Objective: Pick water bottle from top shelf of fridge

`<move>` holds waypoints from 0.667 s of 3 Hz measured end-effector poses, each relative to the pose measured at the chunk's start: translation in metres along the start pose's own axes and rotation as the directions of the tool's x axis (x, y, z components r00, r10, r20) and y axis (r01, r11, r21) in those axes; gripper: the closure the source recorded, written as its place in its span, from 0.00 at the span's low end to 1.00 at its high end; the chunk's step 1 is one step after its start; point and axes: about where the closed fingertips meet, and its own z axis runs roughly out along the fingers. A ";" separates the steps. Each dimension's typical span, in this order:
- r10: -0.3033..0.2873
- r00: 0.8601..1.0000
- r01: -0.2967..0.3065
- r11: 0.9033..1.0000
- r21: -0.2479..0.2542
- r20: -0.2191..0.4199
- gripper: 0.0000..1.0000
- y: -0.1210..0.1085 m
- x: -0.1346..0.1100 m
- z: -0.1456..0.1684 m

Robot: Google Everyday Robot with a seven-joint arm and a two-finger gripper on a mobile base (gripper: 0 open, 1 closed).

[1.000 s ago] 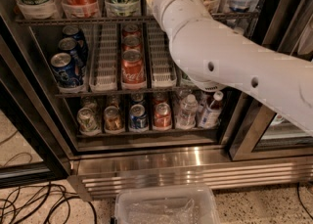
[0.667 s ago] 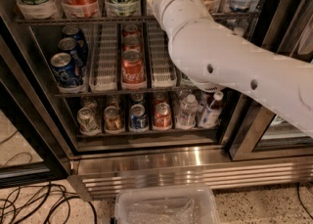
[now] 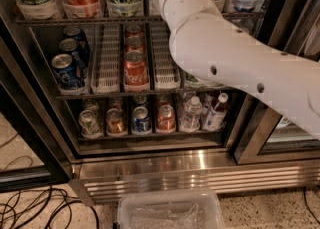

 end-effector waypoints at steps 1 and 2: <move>0.001 0.997 0.000 1.000 -0.012 0.080 1.00 0.004 -0.031 0.000; 0.024 0.996 -0.020 0.999 -0.046 0.083 1.00 0.002 -0.053 -0.005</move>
Offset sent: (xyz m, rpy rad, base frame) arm -0.0311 0.0202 0.0448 -0.0065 0.0283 0.1842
